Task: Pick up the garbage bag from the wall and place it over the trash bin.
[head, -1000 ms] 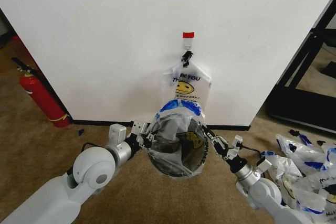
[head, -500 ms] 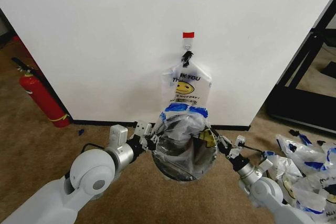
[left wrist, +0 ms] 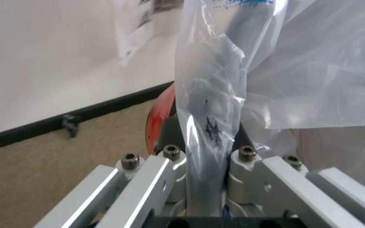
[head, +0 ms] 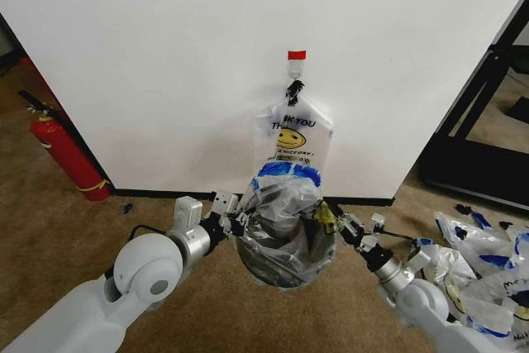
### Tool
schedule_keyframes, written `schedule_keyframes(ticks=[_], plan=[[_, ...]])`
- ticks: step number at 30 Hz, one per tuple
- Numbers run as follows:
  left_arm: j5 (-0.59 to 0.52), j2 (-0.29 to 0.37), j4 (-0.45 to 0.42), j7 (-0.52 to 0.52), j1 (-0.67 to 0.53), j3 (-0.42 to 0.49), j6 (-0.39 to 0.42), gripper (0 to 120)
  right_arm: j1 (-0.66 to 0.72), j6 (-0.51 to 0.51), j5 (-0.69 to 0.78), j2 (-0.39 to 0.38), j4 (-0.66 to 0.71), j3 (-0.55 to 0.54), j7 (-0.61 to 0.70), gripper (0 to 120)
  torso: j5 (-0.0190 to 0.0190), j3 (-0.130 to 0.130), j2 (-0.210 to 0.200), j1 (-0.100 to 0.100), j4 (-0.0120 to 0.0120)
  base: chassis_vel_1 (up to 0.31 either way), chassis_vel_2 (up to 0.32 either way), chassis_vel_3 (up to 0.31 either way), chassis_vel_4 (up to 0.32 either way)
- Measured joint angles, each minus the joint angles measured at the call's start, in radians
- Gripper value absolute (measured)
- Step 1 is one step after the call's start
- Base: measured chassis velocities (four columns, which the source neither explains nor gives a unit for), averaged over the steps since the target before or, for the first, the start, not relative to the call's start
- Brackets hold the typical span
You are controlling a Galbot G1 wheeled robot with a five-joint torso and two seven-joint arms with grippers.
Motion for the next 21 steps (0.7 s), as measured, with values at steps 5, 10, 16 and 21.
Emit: schedule_keyframes(ticks=[5, 10, 16, 21], plan=[[0.042, 0.002, 0.031, 0.012, 0.002, 0.020, -0.010, 5, 0.003, -0.019, 0.001, -0.050, -0.012, 0.029, -0.073, 63, 0.0000, 0.000, 0.000, 0.000, -0.0004, 0.000, 0.000, 0.000, 0.000], [0.133, 0.016, 0.022, 0.043, 0.028, 0.055, -0.030, 5, 0.070, -0.011, 0.002, -0.077, 0.021, 0.019, 0.015, 81, -0.0001, 0.000, 0.000, 0.000, 0.0003, 0.000, 0.000, 0.000, 0.000], [0.294, 0.044, -0.013, 0.107, 0.047, 0.123, -0.057, 5, 0.181, -0.061, -0.077, -0.130, 0.023, -0.063, 0.108, 100, 0.0001, 0.000, 0.000, 0.000, 0.0003, 0.000, 0.000, 0.000, 0.000], [0.306, 0.043, -0.031, 0.110, 0.039, 0.147, -0.055, 5, 0.217, -0.149, -0.119, -0.157, -0.005, -0.073, 0.038, 100, 0.0000, 0.000, 0.000, 0.000, -0.0001, 0.000, 0.000, 0.000, 0.000]])
